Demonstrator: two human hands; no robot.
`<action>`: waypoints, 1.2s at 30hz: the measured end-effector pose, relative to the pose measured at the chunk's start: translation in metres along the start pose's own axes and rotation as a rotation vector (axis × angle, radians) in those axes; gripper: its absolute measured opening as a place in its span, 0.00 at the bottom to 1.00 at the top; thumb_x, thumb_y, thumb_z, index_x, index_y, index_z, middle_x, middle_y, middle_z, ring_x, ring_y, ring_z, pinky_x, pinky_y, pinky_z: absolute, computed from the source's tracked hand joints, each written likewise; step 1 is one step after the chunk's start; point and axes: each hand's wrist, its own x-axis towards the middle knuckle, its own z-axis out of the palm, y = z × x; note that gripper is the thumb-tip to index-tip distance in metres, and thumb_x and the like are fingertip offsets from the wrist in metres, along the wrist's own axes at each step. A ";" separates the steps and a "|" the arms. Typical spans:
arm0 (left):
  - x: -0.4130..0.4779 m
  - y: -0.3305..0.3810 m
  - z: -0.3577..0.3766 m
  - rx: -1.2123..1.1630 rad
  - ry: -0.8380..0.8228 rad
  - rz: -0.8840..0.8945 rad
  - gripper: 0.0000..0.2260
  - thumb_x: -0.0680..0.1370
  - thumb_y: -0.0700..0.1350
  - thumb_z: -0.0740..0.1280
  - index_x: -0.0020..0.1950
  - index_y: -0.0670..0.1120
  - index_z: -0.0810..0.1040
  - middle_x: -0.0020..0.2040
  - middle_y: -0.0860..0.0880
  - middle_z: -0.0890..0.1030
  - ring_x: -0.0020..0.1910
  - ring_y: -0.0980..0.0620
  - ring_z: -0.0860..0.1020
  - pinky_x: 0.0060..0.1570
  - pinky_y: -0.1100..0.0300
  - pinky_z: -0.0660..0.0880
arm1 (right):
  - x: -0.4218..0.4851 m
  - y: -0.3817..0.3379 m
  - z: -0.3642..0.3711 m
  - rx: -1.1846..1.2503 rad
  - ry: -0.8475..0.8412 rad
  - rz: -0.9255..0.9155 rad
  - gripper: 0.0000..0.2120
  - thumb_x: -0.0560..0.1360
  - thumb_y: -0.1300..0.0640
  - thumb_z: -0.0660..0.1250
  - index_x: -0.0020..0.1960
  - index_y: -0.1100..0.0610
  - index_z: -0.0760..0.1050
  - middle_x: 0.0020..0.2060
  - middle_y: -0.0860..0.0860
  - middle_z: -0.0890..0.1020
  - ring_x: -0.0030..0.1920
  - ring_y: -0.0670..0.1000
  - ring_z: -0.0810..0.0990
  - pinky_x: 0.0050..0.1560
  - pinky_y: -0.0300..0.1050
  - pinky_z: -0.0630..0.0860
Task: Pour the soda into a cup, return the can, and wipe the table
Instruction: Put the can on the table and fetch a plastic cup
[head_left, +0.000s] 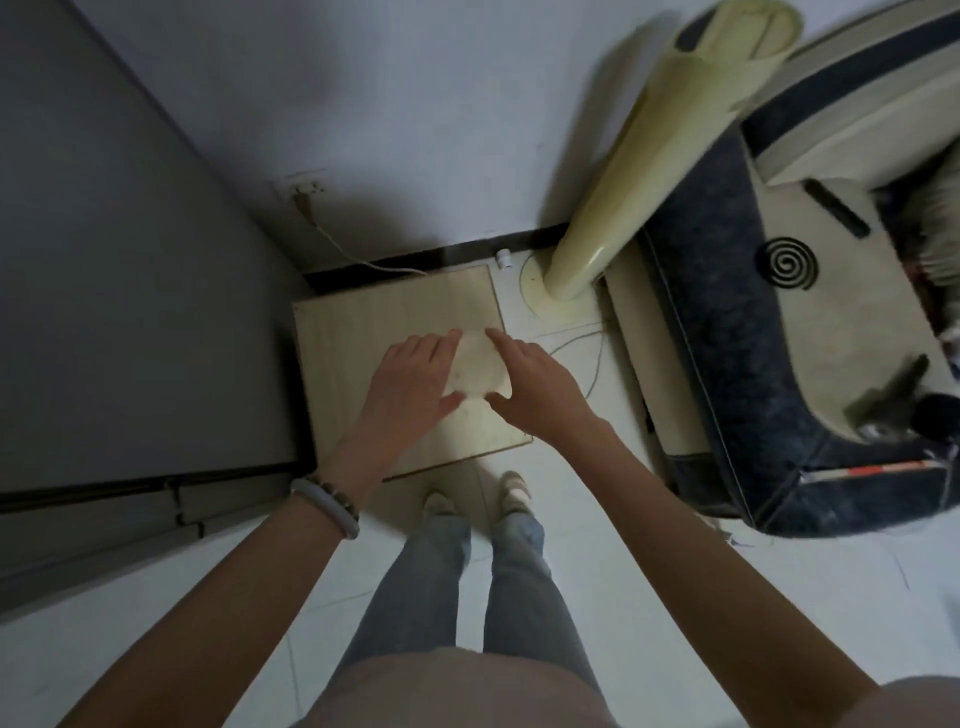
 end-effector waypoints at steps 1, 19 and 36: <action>-0.003 0.009 -0.008 0.011 0.000 0.044 0.35 0.63 0.51 0.78 0.64 0.38 0.72 0.51 0.40 0.80 0.47 0.41 0.79 0.47 0.51 0.75 | -0.015 -0.001 -0.007 0.005 0.021 0.021 0.36 0.72 0.52 0.70 0.74 0.57 0.57 0.65 0.54 0.73 0.63 0.55 0.72 0.59 0.48 0.70; -0.112 0.266 -0.016 0.000 -0.058 0.775 0.32 0.69 0.52 0.74 0.69 0.42 0.68 0.56 0.45 0.78 0.56 0.45 0.75 0.55 0.53 0.71 | -0.364 0.028 -0.012 0.060 0.391 0.590 0.34 0.72 0.53 0.68 0.73 0.57 0.57 0.63 0.56 0.74 0.60 0.58 0.73 0.56 0.51 0.72; -0.308 0.519 0.069 0.062 -0.350 1.470 0.34 0.73 0.55 0.68 0.74 0.44 0.60 0.65 0.47 0.72 0.65 0.47 0.68 0.64 0.55 0.62 | -0.693 -0.003 0.102 0.274 0.688 1.281 0.35 0.71 0.53 0.69 0.73 0.55 0.57 0.64 0.54 0.74 0.61 0.58 0.73 0.56 0.52 0.73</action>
